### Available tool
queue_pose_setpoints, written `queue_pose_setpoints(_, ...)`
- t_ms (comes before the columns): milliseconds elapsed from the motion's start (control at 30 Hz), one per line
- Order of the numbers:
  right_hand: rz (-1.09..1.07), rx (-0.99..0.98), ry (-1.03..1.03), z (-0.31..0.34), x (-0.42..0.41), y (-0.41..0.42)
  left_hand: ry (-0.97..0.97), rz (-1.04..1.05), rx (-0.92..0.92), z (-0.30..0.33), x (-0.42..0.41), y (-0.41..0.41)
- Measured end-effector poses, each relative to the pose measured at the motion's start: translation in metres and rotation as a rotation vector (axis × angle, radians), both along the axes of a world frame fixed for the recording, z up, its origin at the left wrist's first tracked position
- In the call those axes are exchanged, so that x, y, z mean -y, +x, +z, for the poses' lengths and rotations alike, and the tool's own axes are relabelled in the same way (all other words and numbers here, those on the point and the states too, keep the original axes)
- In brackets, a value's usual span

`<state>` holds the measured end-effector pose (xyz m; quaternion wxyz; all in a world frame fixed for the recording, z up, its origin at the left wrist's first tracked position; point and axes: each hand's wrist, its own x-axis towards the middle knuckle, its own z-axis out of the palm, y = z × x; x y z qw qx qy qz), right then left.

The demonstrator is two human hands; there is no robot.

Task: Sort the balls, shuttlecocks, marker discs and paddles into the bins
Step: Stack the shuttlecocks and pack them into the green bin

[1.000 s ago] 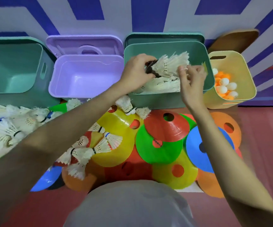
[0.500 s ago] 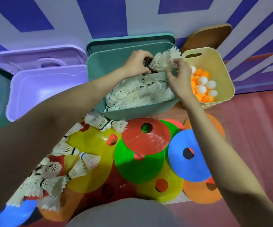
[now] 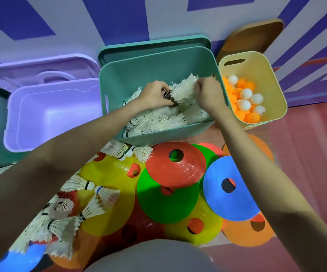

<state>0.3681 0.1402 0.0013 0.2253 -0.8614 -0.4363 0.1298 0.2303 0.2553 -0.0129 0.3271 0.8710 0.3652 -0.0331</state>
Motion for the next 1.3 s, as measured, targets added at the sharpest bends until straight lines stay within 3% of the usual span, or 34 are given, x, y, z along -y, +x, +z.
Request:
queue_pose_setpoints(267,0.061,0.288,-0.103,-0.003,0.012,0.001,0.031,-0.179,-0.009,-0.004,0.015,-0.010)
queue_pose_setpoints(400,0.119,0.276,-0.235,-0.004,0.011,0.001,0.031,-0.147,0.054,-0.010,0.012,-0.014)
queue_pose_setpoints(567,0.184,0.235,-0.369,0.000,0.006,0.001,0.049,-0.193,-0.007,-0.014,0.016,-0.008)
queue_pose_setpoints(933,0.238,0.240,-0.498,0.011,0.003,-0.017,0.040,-0.202,0.008,-0.001,0.010,-0.026)
queue_pose_setpoints(1067,0.268,0.233,-0.390,0.023,0.019,-0.043,0.090,-0.126,0.159,0.017,0.015,-0.053)
queue_pose_setpoints(1300,0.457,0.060,0.080,0.033,0.068,-0.121,0.156,0.198,0.616,0.055,0.051,-0.150)
